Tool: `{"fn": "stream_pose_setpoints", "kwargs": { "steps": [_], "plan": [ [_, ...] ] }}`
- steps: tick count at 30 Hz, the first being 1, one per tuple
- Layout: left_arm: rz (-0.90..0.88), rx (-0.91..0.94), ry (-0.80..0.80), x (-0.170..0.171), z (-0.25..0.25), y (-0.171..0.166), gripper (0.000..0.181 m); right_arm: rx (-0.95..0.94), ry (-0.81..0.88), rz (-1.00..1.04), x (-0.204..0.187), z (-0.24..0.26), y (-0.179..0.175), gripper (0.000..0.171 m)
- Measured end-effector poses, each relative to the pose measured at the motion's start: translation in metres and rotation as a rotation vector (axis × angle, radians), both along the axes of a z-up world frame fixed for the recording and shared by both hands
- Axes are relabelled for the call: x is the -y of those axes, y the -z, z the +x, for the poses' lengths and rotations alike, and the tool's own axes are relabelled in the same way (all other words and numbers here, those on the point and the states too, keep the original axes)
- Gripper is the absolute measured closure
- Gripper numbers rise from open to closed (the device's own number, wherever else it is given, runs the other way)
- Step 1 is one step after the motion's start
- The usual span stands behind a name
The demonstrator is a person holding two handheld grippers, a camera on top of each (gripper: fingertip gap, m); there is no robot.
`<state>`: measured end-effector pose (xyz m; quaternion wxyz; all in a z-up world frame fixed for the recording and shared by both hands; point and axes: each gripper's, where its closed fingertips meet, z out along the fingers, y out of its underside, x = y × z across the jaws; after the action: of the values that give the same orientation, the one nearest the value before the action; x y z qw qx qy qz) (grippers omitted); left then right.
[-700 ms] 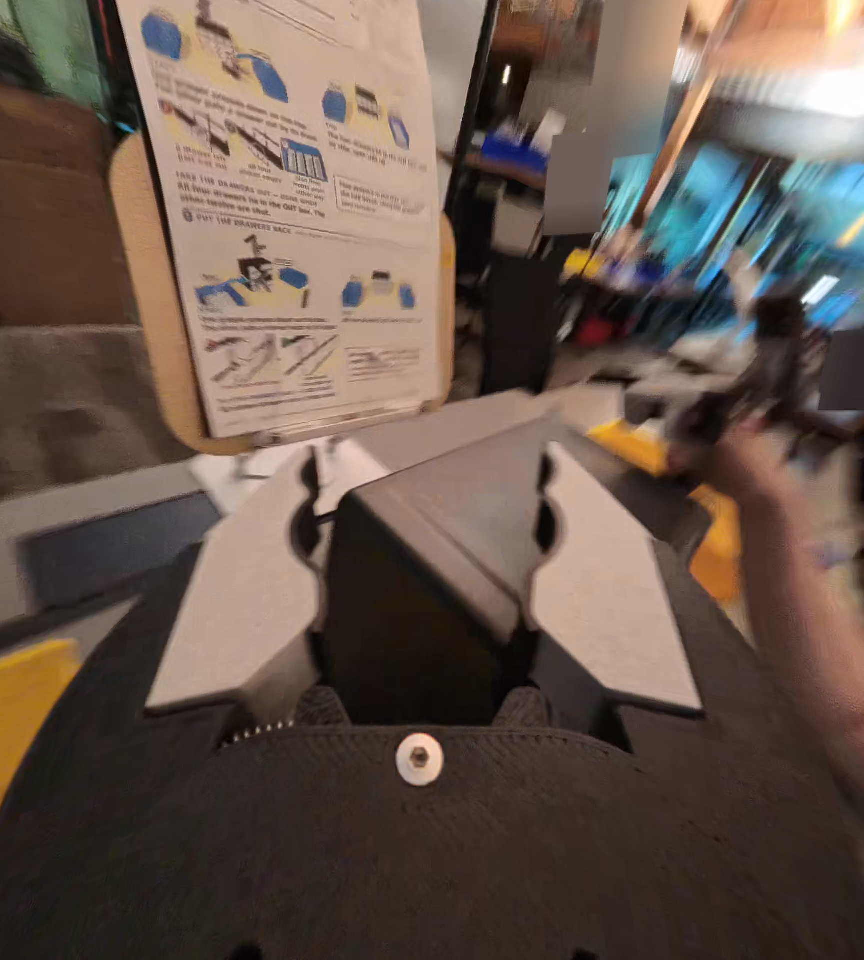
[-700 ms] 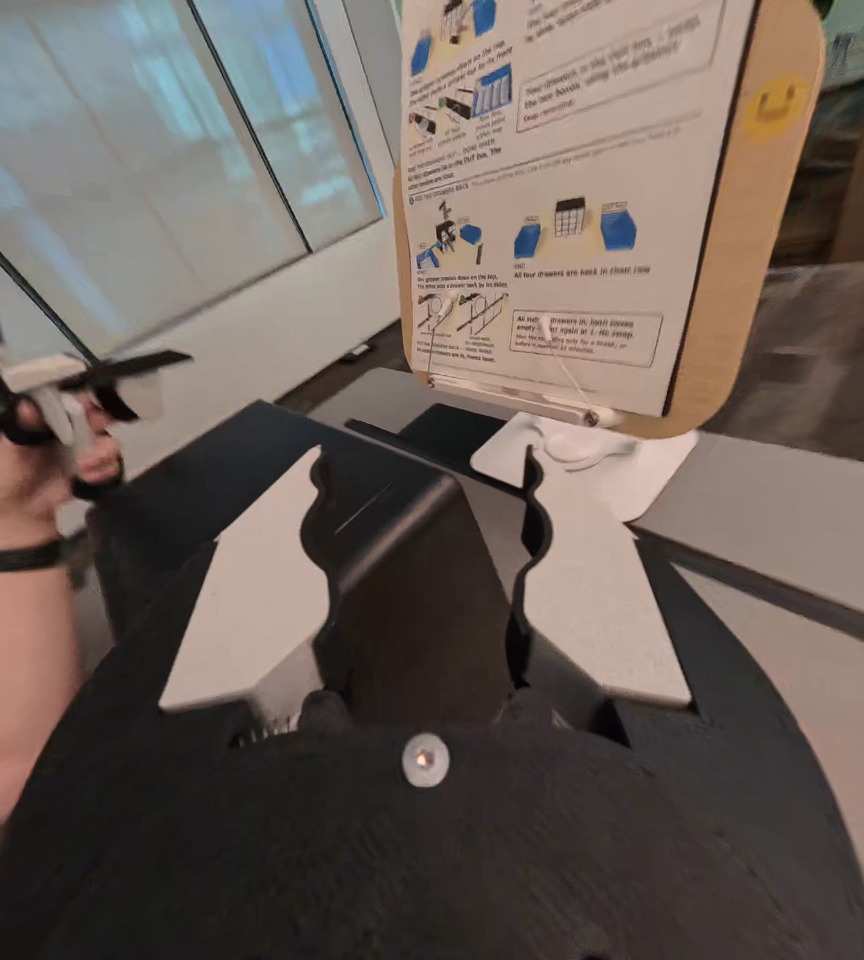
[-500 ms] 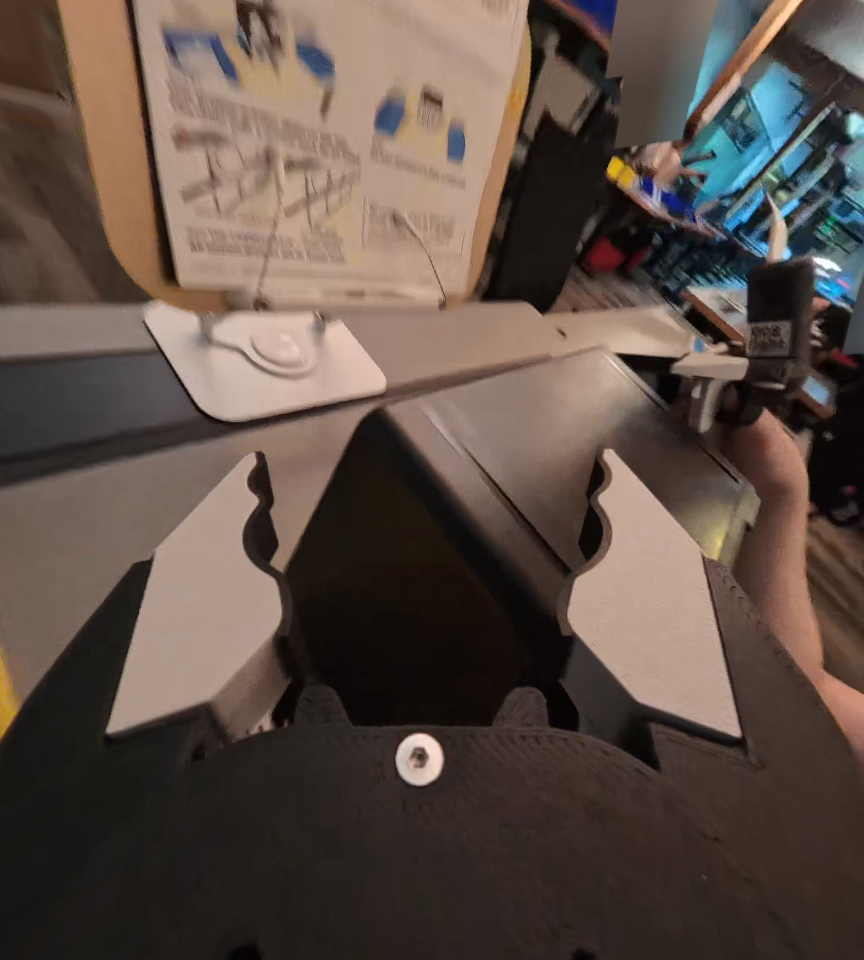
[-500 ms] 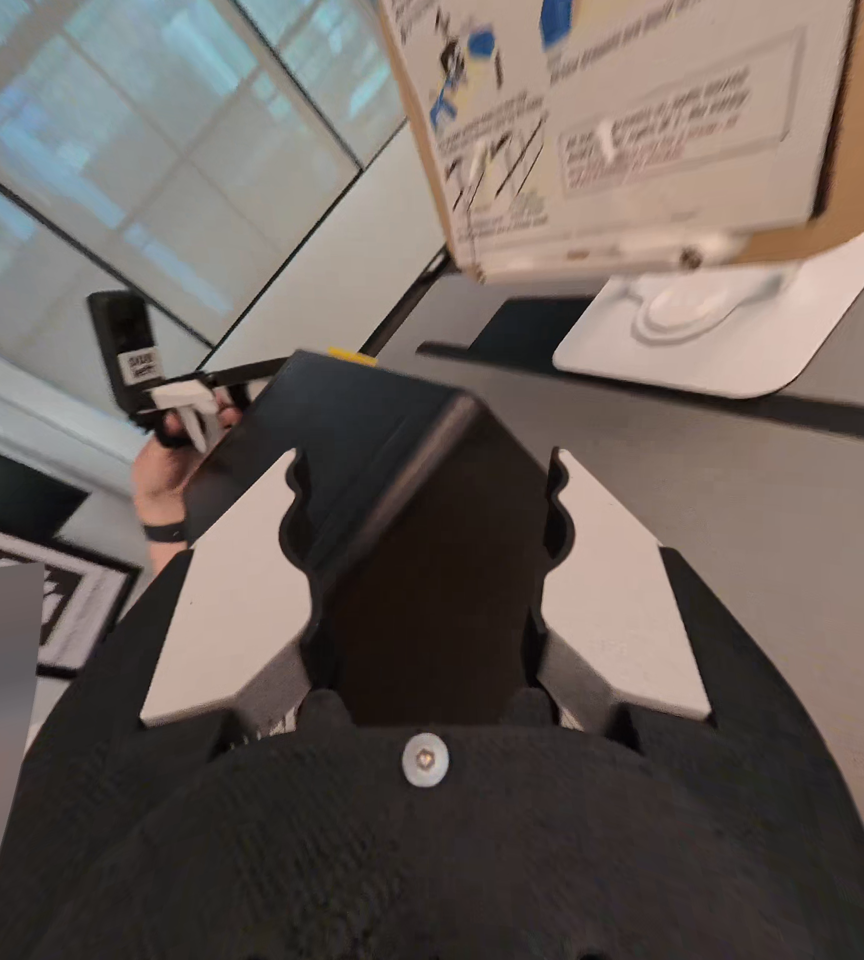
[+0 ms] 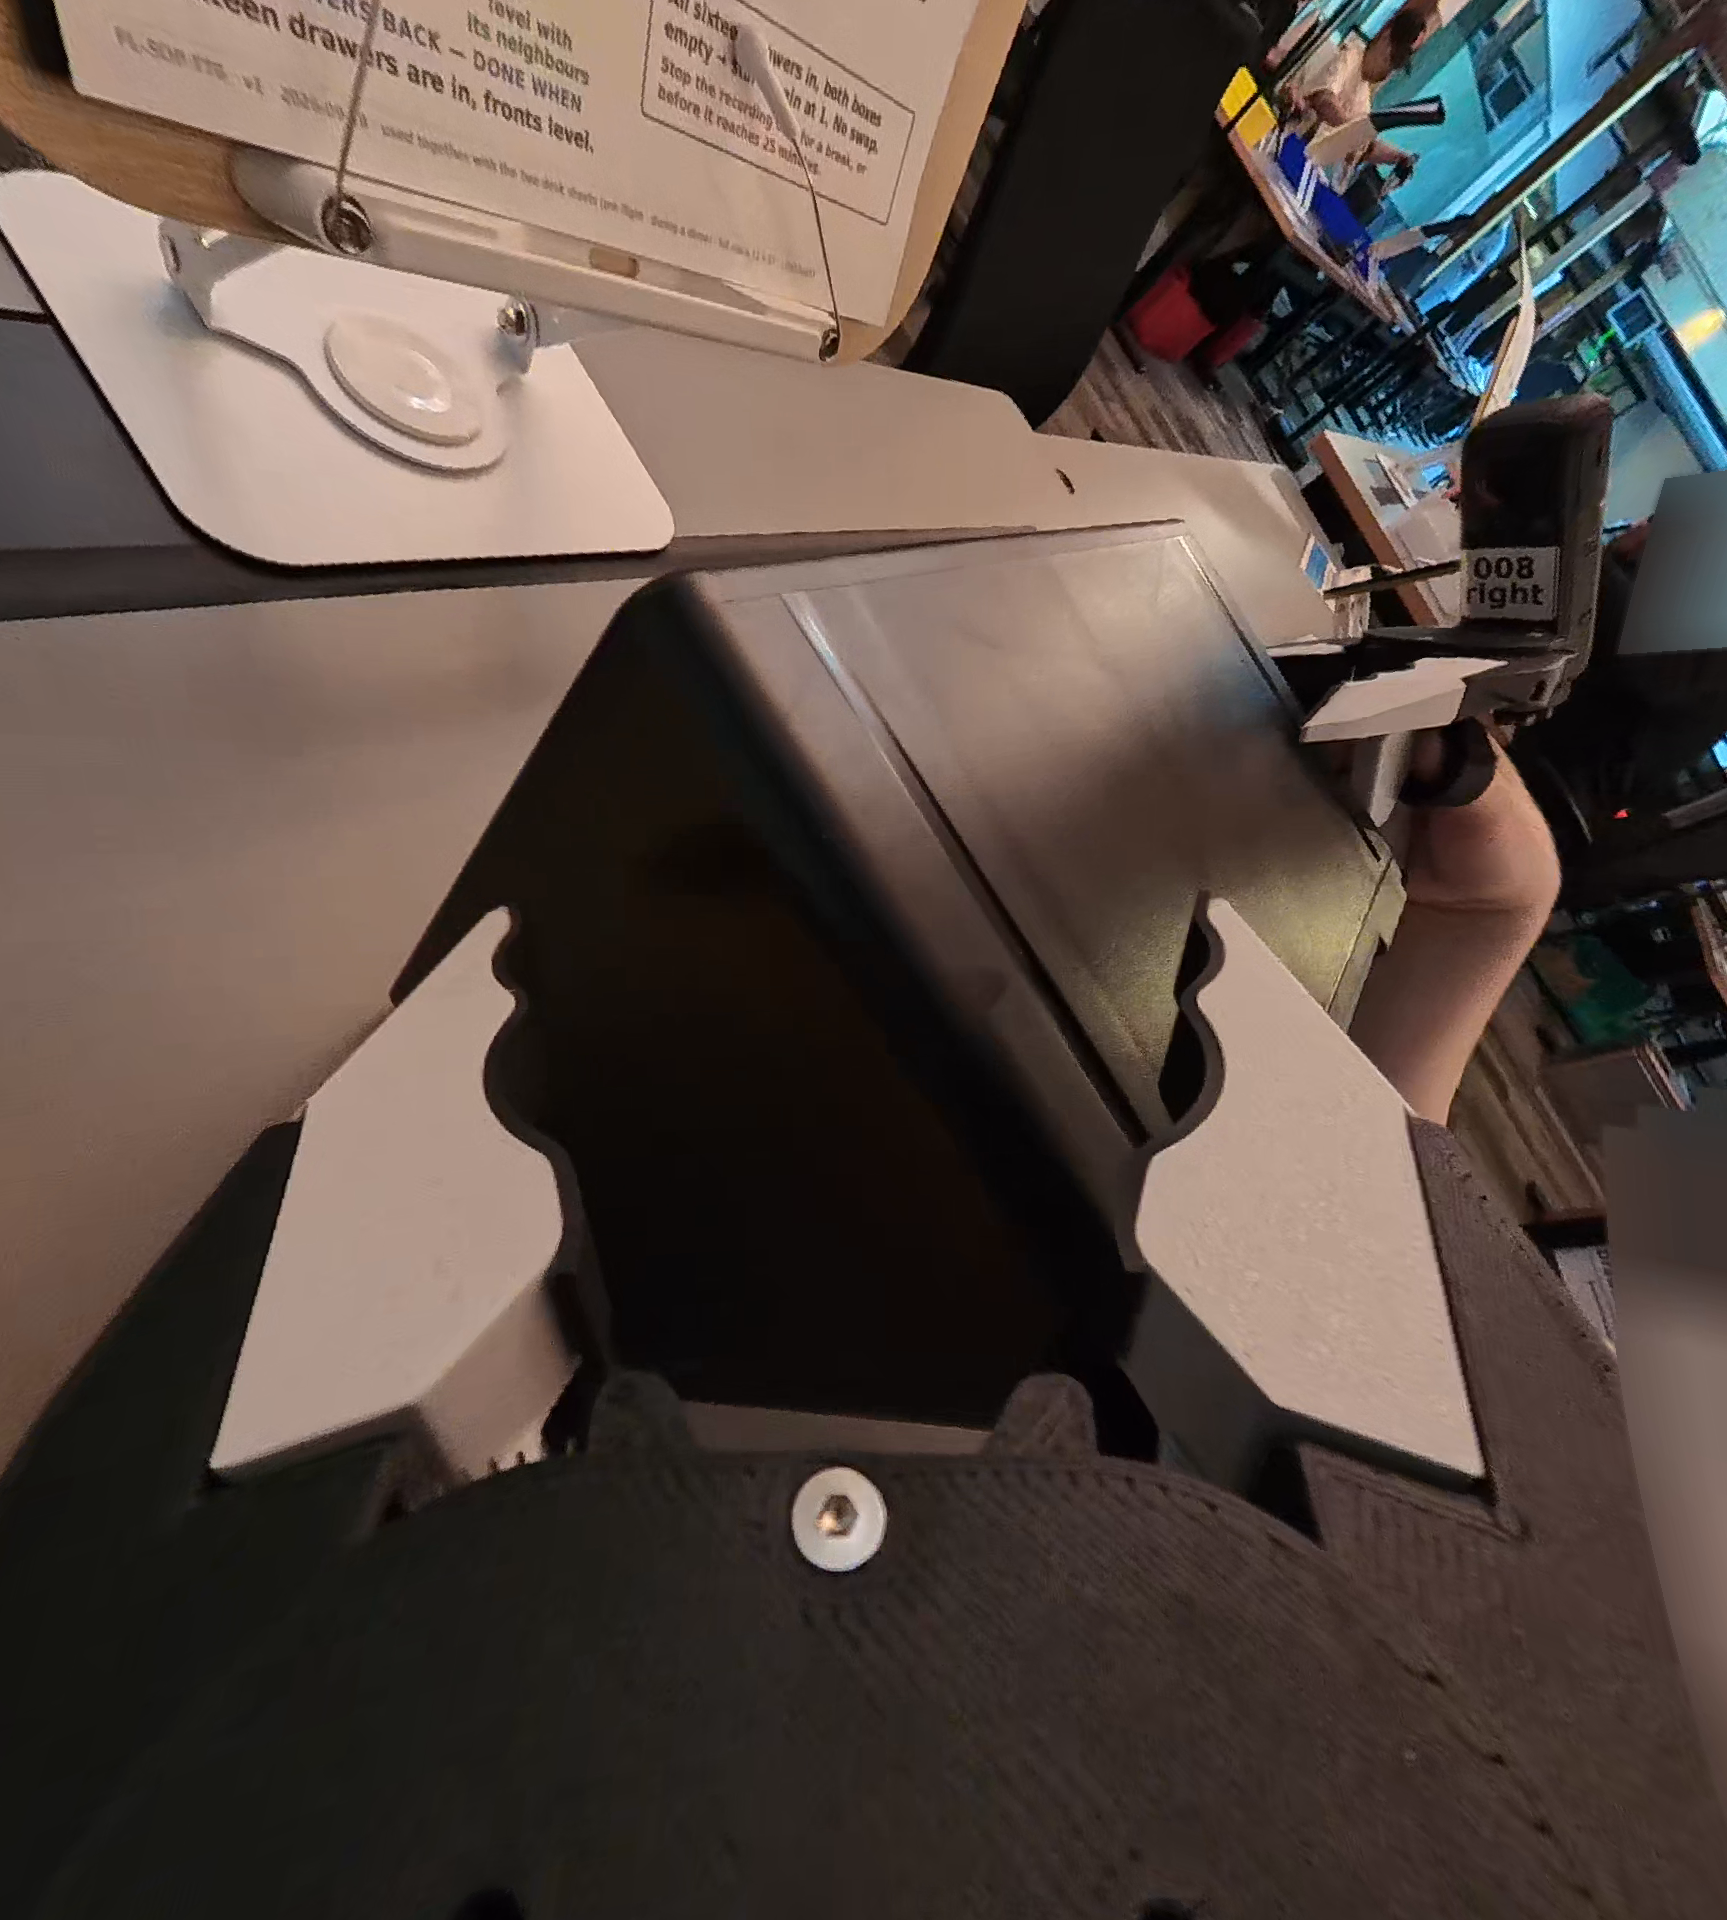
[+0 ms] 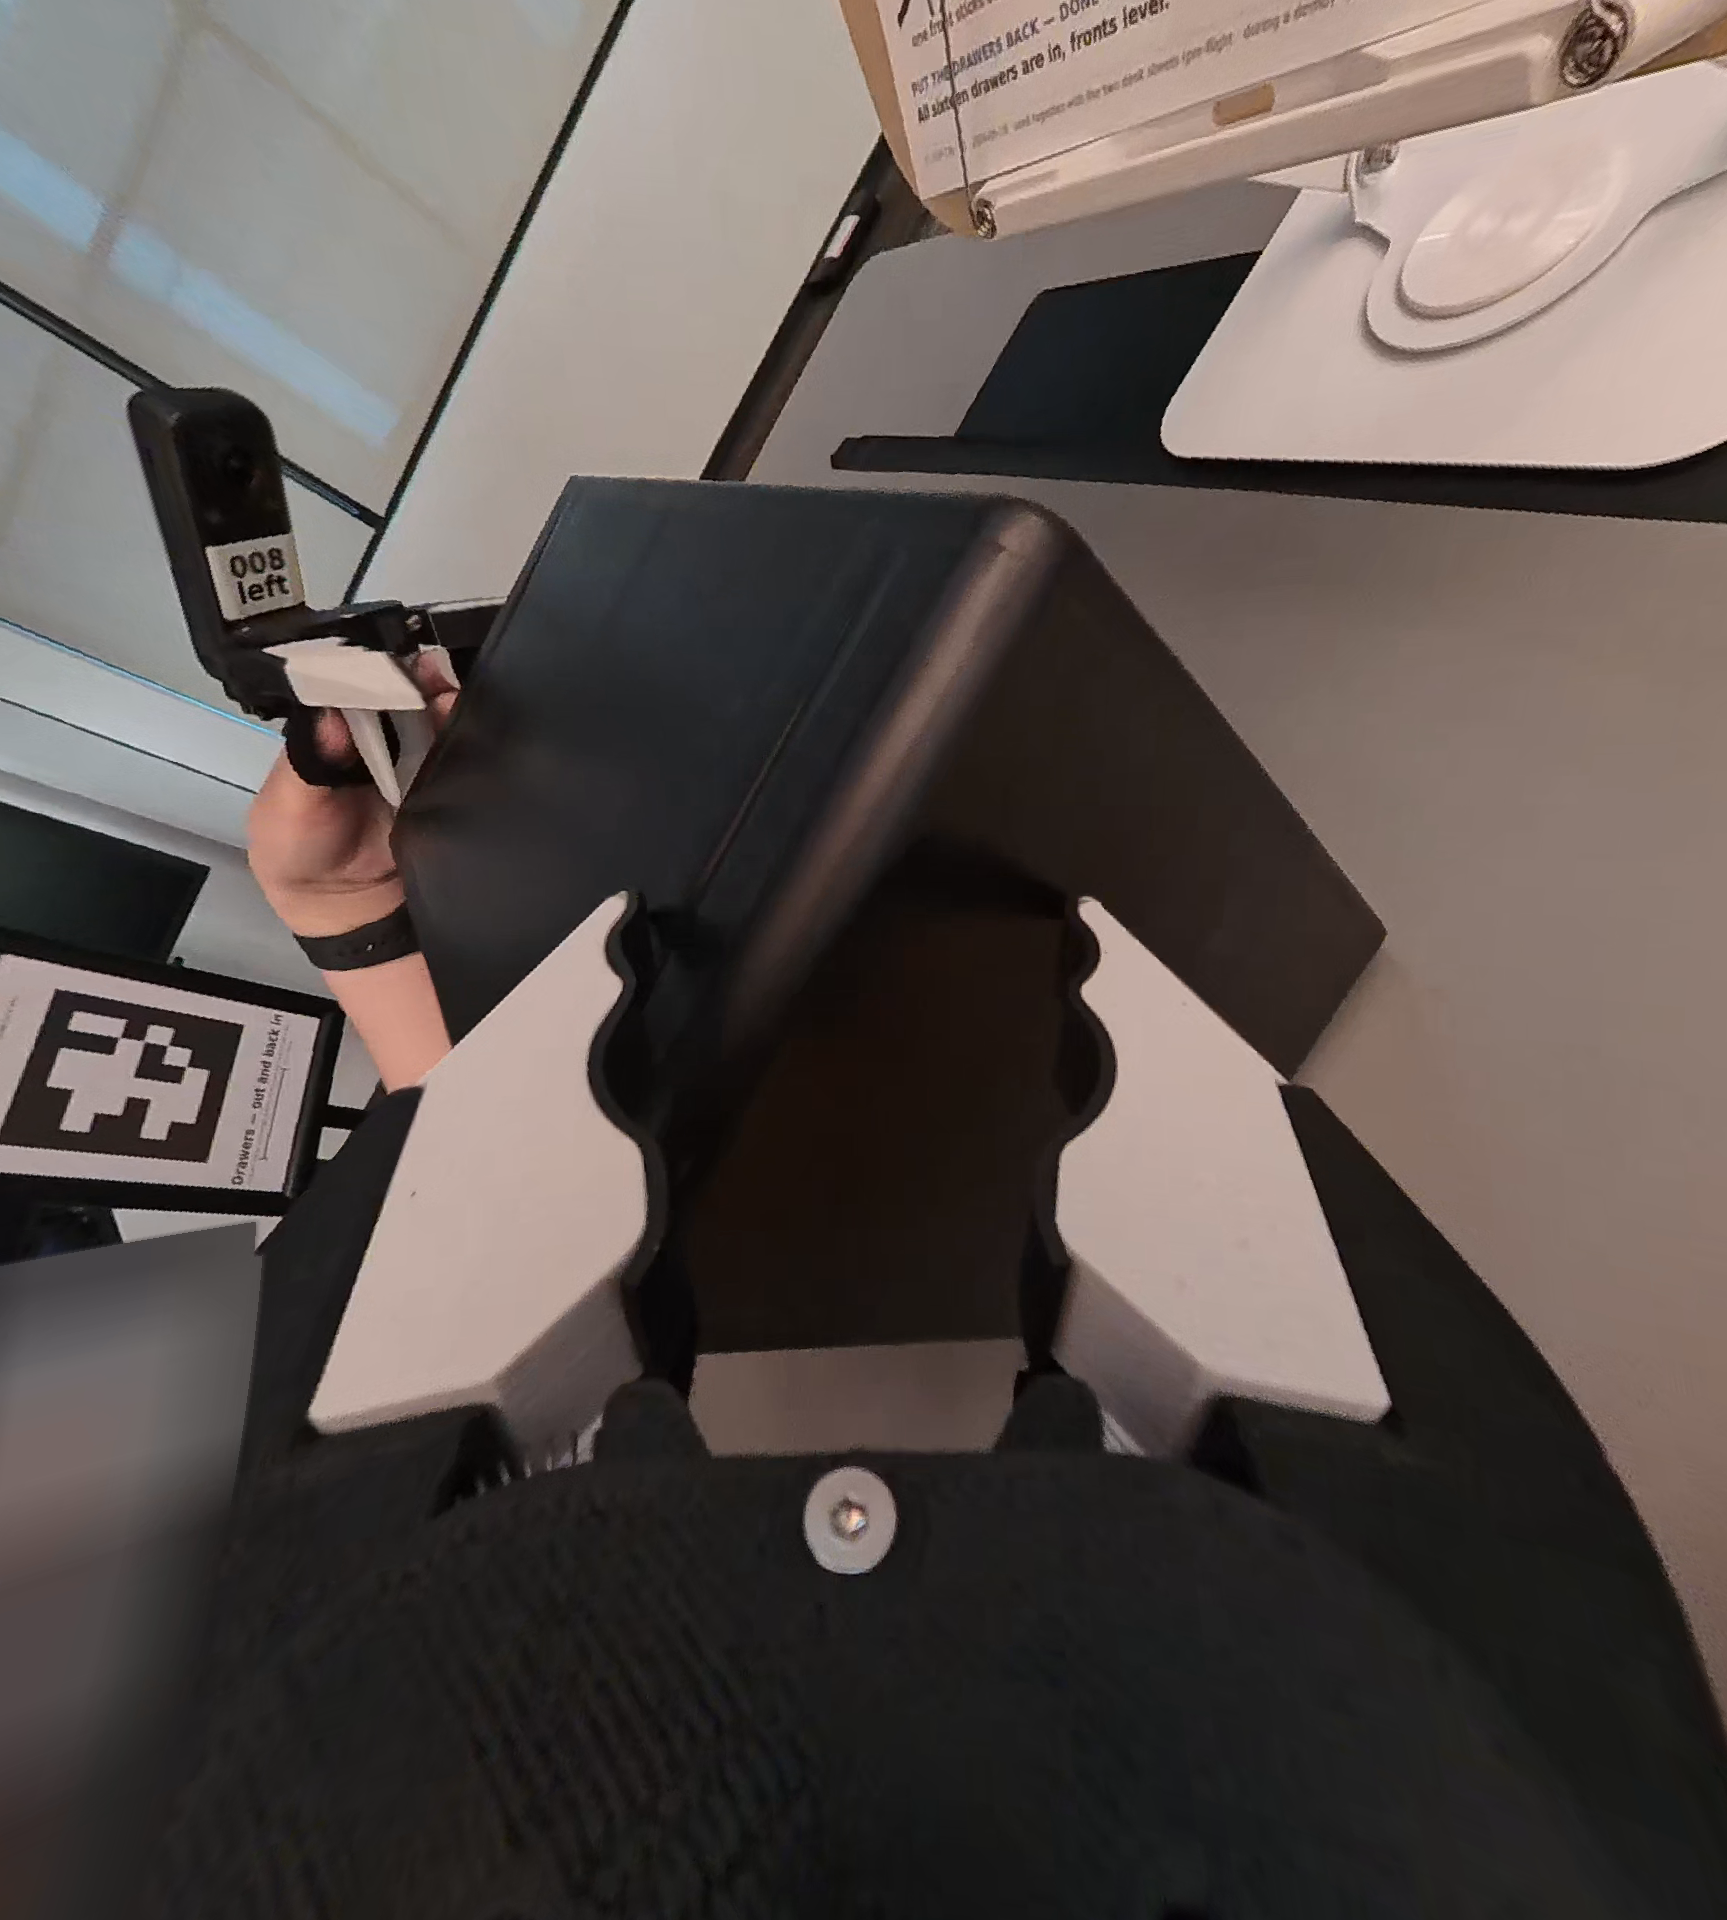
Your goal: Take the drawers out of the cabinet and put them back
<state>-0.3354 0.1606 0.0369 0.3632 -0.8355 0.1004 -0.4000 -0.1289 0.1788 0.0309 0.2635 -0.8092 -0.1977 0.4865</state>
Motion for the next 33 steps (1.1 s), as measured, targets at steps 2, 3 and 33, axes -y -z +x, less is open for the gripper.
{"fn": "stream_pose_setpoints", "kwargs": {
  "steps": [2,3,33],
  "plan": [
    [-0.009,0.003,0.005,0.001,0.004,0.0,0.061,0.018,0.012,0.01,0.0,-0.001,0.0,0.093],
    [-0.011,0.012,0.018,0.003,0.007,-0.001,0.065,0.024,0.014,0.01,0.0,-0.001,-0.001,0.094],
    [-0.063,-0.117,-0.067,-0.034,0.041,0.006,0.065,0.118,0.15,-0.046,-0.04,0.017,0.0,0.091]
  ]
}}
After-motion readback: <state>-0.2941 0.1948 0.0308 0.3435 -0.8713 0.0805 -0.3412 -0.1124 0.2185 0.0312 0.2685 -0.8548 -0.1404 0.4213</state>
